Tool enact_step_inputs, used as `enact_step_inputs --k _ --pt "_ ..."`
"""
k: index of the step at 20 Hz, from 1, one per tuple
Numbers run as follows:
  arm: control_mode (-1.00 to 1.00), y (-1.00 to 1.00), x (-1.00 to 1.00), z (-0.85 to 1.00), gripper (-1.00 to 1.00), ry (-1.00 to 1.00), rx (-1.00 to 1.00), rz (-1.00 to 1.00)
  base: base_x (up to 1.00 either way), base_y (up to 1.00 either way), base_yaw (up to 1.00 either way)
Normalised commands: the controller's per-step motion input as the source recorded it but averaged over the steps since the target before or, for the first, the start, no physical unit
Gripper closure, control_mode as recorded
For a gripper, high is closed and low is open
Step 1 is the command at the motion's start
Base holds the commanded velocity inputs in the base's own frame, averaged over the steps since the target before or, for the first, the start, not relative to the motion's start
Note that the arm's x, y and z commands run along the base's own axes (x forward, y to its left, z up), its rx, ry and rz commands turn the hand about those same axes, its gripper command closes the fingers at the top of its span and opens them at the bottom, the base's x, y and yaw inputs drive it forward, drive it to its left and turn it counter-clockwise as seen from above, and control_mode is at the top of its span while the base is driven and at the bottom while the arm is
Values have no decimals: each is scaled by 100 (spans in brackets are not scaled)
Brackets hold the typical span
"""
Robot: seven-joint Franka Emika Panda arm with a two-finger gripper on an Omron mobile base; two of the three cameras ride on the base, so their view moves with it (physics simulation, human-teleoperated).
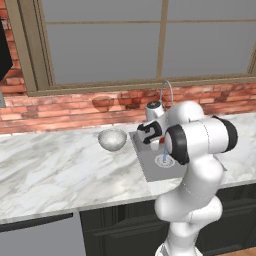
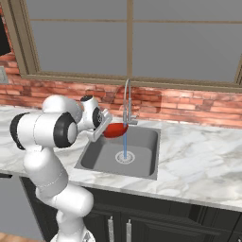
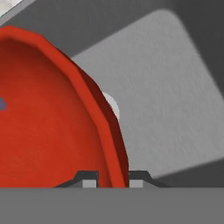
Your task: Rinse each bowl for a few seconds and place them down in the sink or on the counter.
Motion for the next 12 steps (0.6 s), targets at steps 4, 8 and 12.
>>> enact_step_inputs --k 4,8,12 --pt "-100 -1 26 -13 100 1 0 -1 0 0 0" --pt "-100 0 0 -2 100 -2 0 0 0 0 0" --pt "-100 0 -28 4 100 -8 0 -2 0 0 0"
